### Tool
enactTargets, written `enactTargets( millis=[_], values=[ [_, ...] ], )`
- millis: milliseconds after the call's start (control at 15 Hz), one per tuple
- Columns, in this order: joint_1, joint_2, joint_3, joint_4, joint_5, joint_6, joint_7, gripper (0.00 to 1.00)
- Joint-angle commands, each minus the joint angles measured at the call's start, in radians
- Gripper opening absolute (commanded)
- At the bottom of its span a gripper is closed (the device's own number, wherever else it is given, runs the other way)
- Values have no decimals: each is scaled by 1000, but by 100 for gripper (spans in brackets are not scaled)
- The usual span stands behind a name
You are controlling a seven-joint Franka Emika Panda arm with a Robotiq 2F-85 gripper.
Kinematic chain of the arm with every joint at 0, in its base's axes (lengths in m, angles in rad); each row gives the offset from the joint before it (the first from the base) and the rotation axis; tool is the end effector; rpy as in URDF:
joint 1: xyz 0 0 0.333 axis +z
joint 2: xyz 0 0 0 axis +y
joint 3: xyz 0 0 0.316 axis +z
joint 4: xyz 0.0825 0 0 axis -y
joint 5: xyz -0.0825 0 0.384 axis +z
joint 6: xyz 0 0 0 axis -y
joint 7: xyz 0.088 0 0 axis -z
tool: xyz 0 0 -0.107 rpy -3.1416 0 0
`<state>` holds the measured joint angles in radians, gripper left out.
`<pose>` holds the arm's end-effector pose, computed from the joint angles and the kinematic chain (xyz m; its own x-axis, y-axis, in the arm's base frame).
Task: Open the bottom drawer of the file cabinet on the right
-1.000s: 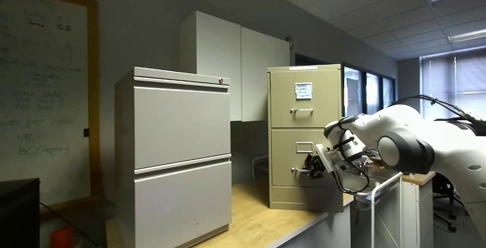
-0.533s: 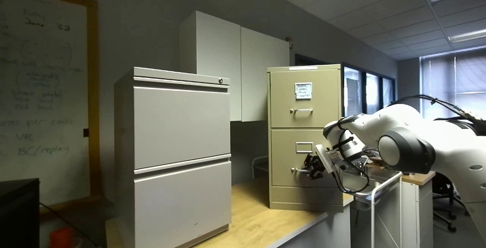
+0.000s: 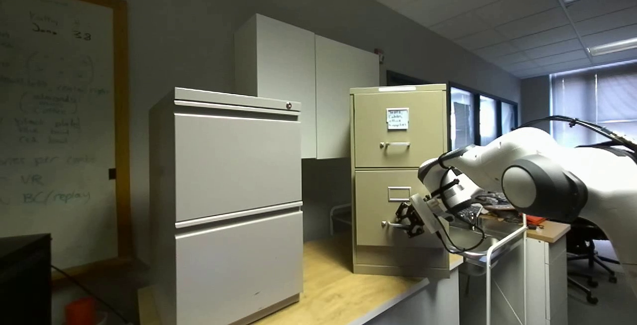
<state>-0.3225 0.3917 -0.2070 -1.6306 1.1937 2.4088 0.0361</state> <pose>0.6175 -0.3324 0.4423 0.2675 -0.9634 -0.0150 -0.5707 -0.1459 -0.8081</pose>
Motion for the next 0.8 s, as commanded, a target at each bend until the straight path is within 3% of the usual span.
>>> enactTargets(
  millis=[0,733],
  values=[
    [51,-168,30,-203,-38,5,-119,3],
    [173,-399,67,-505,-186,239,-82,3]
  ],
)
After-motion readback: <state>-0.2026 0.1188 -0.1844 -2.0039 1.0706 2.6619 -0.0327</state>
